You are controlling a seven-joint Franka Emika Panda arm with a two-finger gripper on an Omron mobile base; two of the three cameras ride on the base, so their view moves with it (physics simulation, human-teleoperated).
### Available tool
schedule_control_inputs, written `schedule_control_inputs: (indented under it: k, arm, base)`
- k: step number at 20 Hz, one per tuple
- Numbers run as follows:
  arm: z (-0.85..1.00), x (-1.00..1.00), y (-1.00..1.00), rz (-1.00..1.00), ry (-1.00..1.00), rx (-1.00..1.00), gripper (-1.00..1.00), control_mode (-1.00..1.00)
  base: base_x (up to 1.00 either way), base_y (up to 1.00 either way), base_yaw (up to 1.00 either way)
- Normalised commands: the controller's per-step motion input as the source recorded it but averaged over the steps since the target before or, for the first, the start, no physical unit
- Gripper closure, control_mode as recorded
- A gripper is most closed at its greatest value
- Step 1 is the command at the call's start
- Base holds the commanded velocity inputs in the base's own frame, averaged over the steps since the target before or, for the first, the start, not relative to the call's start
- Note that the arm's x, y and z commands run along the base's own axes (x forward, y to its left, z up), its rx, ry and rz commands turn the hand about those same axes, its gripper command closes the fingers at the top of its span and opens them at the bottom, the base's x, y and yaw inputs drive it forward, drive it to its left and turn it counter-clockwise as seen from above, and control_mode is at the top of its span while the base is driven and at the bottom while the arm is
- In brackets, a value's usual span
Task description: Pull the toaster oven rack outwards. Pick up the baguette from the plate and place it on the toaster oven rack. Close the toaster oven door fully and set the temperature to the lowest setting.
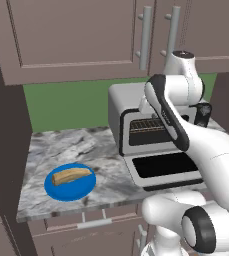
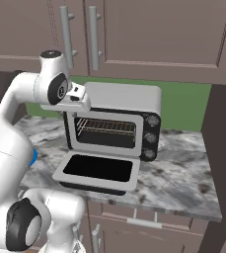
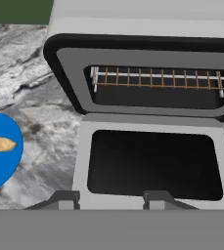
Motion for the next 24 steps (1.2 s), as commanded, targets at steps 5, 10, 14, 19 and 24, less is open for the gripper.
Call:
schedule_control_inputs:
  k: [5,10,14,19,24]
  arm:
    - [-0.17,-0.10,-0.31,0.00,-0.07,0.02,-1.00,-1.00]
    - [-0.45,-0.15,-0.43,0.00,-0.19,0.04,-1.00,-1.00]
    - [-0.55,0.07,-0.03,0.00,-0.13,0.00,-1.00,-1.00]
    - [-0.50,0.14,0.00,0.00,-0.15,-0.01,-1.00,-1.00]
    - [-0.25,0.20,0.00,0.00,-0.11,-0.01,-1.00,-1.00]
  base:
    - [0.00,0.00,0.00]
    - [0.00,0.00,0.00]
    - [0.00,0.00,0.00]
    - [0.00,0.00,0.00]
    - [0.00,0.00,0.00]
